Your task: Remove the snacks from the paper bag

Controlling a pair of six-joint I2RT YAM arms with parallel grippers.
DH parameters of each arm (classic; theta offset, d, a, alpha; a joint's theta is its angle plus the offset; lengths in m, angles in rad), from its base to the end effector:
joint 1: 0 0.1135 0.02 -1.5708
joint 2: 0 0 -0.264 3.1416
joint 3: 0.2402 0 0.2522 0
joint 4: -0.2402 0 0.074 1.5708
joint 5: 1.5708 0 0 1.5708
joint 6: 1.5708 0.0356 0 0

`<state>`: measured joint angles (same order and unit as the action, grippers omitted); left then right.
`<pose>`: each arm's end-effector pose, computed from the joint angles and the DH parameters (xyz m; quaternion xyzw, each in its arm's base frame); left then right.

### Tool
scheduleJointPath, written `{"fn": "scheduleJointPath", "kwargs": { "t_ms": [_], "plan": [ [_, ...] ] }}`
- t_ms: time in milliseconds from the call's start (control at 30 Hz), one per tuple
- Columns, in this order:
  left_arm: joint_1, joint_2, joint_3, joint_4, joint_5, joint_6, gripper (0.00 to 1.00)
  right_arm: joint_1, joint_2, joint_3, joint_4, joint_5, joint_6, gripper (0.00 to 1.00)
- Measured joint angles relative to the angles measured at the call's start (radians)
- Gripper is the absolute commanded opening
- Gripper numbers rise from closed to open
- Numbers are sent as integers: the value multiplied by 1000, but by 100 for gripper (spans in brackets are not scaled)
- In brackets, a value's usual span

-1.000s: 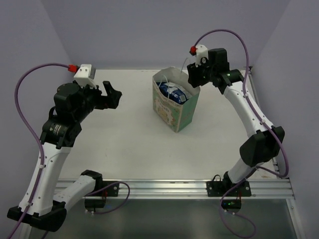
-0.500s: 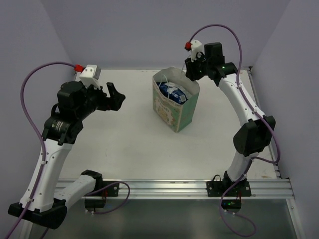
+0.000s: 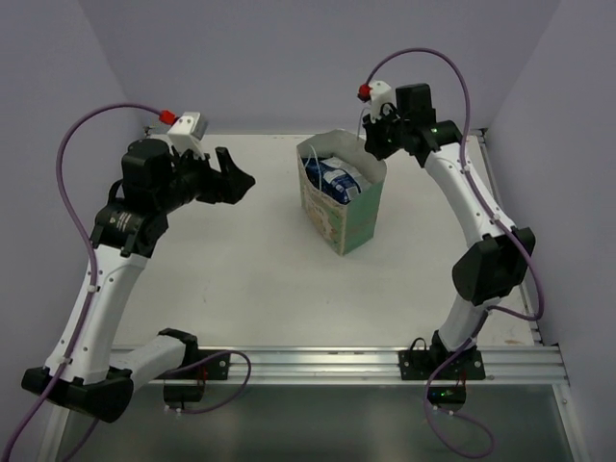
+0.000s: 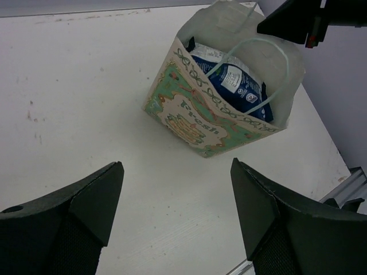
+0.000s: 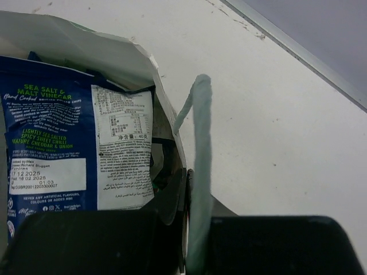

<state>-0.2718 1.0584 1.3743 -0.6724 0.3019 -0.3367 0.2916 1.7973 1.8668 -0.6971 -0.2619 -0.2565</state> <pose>0.1956 -0.0655 0.4390 0.0594 0.8143 -0.2868 0.5011 0.3874 0.1259 0.3840 -0.2961 0.8342 0.1242 0.4483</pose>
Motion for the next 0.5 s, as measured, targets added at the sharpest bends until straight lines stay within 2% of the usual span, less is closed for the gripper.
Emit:
{"fn": "scheduleJointPath", "kwargs": {
  "t_ms": [233,500],
  "plan": [
    [-54,129,104,36,42,-66,83,24,-148,-15,-68,164,-3,0],
    [-243,265,169,139,-23,-165,82,121,-310,-106,-21,441,-35,0]
  ]
}}
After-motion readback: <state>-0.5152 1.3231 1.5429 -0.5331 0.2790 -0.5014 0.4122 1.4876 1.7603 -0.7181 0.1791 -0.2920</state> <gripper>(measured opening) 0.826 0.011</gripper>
